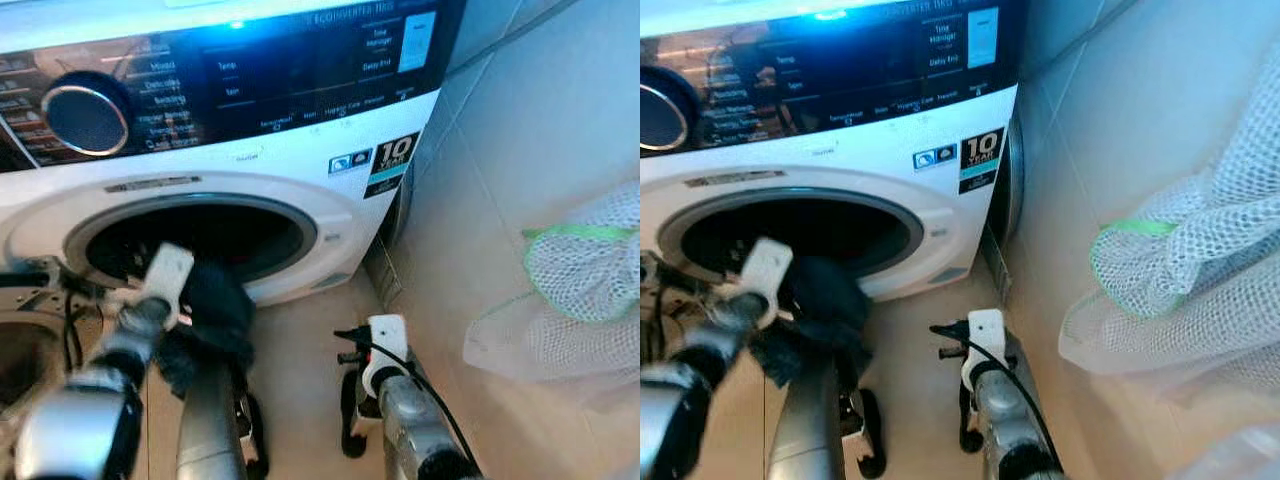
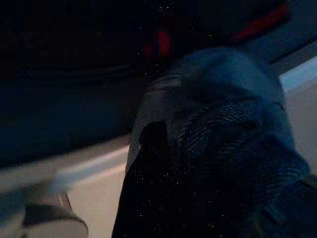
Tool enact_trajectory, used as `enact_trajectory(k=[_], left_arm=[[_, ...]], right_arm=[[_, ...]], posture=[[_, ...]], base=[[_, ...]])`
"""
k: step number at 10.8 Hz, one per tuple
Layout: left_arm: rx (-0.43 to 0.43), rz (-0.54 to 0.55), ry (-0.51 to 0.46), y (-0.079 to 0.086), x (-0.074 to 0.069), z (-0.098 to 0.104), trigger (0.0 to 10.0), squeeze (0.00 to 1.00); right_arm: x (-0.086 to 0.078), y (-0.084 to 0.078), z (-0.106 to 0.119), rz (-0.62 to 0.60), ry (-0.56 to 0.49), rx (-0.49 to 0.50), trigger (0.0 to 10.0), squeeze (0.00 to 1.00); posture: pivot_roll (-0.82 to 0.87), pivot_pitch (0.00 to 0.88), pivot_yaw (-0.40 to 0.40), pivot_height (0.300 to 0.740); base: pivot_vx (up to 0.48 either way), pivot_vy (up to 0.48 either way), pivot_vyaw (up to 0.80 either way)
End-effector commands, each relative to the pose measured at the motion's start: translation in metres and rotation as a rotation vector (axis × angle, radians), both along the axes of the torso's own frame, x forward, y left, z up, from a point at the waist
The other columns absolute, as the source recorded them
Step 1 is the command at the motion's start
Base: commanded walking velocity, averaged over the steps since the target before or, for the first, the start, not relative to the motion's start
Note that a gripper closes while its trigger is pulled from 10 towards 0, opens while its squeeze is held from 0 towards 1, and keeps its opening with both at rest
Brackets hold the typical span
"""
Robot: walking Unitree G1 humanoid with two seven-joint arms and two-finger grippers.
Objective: Clothes washing
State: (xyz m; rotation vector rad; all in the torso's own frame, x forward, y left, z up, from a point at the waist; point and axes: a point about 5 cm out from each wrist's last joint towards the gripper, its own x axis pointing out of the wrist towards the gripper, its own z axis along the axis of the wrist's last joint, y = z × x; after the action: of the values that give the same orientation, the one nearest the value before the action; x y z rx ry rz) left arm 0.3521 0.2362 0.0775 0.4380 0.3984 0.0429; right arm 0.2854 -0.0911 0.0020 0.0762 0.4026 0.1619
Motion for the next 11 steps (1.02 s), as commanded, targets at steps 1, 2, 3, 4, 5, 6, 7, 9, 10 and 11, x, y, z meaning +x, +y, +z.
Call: enact_trajectory(k=[1, 2, 3, 4, 5, 6, 7, 9, 10, 11], left_arm=[[-0.015, 0.041, 0.022, 0.000, -0.012, -0.017, 10.0, 0.00], [-0.048, 0.061, -0.005, -0.004, -0.013, -0.020, 10.0, 0.00], [-0.045, 0.046, -0.022, -0.010, -0.014, -0.022, 10.0, 0.00], [-0.009, 0.028, -0.052, -0.012, -0.012, -0.019, 10.0, 0.00], [0.009, 0.061, -0.122, -0.005, -0.005, -0.004, 10.0, 0.00], [0.038, 0.059, -0.139, -0.002, -0.003, 0.002, 10.0, 0.00], [0.042, 0.074, -0.158, 0.001, -0.002, 0.005, 10.0, 0.00], [0.064, 0.125, -0.195, 0.013, 0.001, 0.016, 10.0, 0.00], [0.083, 0.120, -0.198, 0.014, 0.002, 0.018, 10.0, 0.00], [0.100, 0.139, -0.229, 0.020, 0.007, 0.029, 10.0, 0.00]], right_arm=[[-0.008, -0.009, -0.008, -0.048, 0.017, 0.014, 10.0, 0.00], [-0.001, -0.012, -0.001, -0.057, -0.029, 0.017, 10.0, 0.00], [0.009, -0.018, 0.007, -0.103, -0.055, 0.041, 10.0, 0.00], [0.014, -0.021, 0.012, -0.111, -0.074, 0.056, 10.0, 0.00], [0.023, -0.022, 0.021, -0.105, -0.116, 0.080, 10.0, 0.00], [0.028, -0.022, 0.026, -0.111, -0.123, 0.086, 10.0, 0.00], [0.029, -0.021, 0.027, -0.113, -0.132, 0.094, 10.0, 0.00], [0.031, -0.016, 0.039, -0.072, -0.230, 0.100, 10.0, 0.00], [0.031, -0.016, 0.041, -0.069, -0.246, 0.100, 10.0, 0.00], [0.031, -0.018, 0.053, -0.040, -0.338, 0.101, 10.0, 0.00]], posture=[[-0.05, 0.457, -0.028, 0.568], [-0.05, 0.464, -0.027, 0.568], [-0.05, 0.465, -0.027, 0.568], [-0.05, 0.467, -0.028, 0.568], [-0.04, 0.469, -0.023, 0.568], [-0.04, 0.469, -0.021, 0.568], [-0.04, 0.473, -0.024, 0.568], [-0.06, 0.490, -0.030, 0.568], [-0.07, 0.494, -0.031, 0.568], [-0.07, 0.503, -0.033, 0.568]], base=[[0.000, 0.000, 0.00], [0.000, 0.000, 0.00], [0.000, 0.000, 0.00], [0.000, 0.000, 0.00], [0.000, 0.000, 0.00], [0.000, 0.000, 0.00], [0.000, 0.000, 0.00], [0.000, 0.000, 0.00], [0.000, 0.000, 0.00], [0.000, 0.000, 0.00]])
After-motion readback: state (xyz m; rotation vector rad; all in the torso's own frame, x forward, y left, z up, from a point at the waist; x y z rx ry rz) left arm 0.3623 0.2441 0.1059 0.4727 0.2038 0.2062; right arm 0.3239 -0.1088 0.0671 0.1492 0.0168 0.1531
